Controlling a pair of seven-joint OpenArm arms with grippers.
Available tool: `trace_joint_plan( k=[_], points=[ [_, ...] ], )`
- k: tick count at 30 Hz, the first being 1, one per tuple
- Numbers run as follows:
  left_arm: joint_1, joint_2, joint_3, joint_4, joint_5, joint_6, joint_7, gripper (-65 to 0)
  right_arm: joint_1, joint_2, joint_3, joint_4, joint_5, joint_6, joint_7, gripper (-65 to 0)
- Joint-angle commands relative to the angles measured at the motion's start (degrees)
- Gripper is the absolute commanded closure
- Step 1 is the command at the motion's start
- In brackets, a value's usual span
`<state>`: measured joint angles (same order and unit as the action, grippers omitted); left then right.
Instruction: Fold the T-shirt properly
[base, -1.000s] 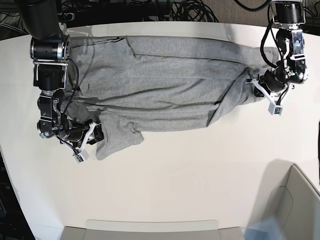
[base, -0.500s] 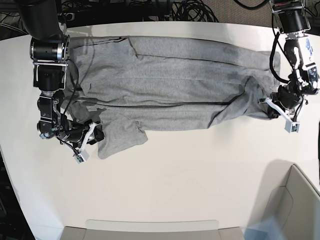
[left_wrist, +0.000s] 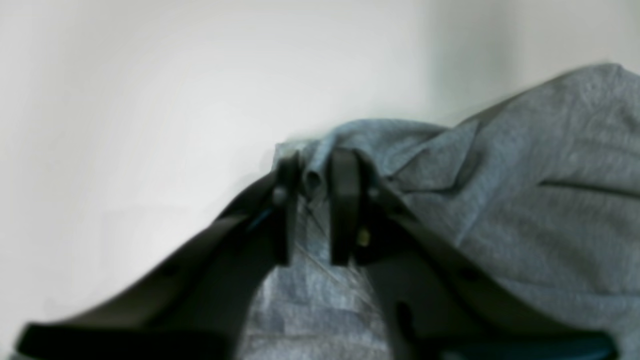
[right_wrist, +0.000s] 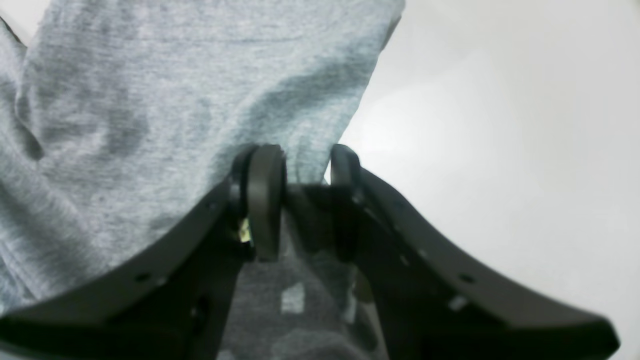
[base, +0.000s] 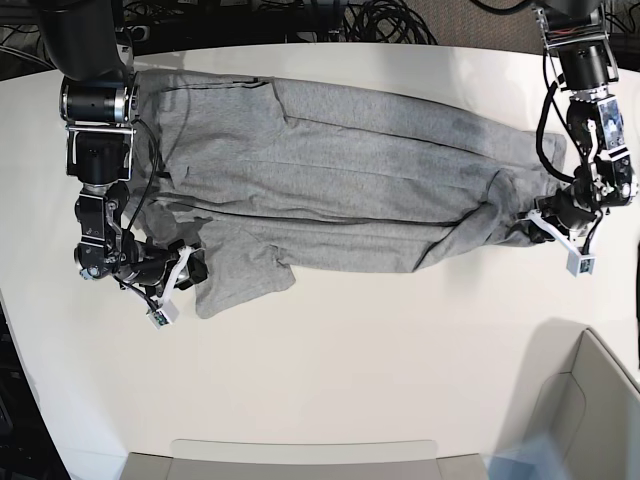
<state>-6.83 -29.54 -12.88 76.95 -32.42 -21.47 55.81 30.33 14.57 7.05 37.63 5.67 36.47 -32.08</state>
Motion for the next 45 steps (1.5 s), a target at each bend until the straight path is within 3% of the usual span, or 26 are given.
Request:
trace_joint_plan(
  k=[1,14,25,33,45],
  points=[
    [-0.69,-1.27,-0.70,1.16,-0.50,-0.20,-1.44,-16.9,0.31,0.60,-0.32,-0.22,-3.17,-0.20,-3.84,-17.5],
    [-0.07,-1.19,-5.01,5.47,-0.94,-0.28,-0.56,-17.6,0.22,0.60,-0.32,-0.22,-3.17,-0.20,-3.84,-17.5],
    [11.89,0.48,-4.83,19.18,-0.94,-0.37,1.20,-17.7,0.40,1.65,-0.41,-0.22,-3.17,-0.20,-3.84,-17.5],
    [13.38,1.19,2.82,21.56,-0.50,0.07,-3.99,-17.7,0.22,1.30,-0.50,-0.22,-3.17,-0.12,-3.84,-17.5],
    [11.89,1.72,4.40,21.47,-0.94,-0.02,-4.95,-17.7,0.05,1.65,-0.50,-0.22,-3.17,-0.12,-3.84,-17.5]
  ],
)
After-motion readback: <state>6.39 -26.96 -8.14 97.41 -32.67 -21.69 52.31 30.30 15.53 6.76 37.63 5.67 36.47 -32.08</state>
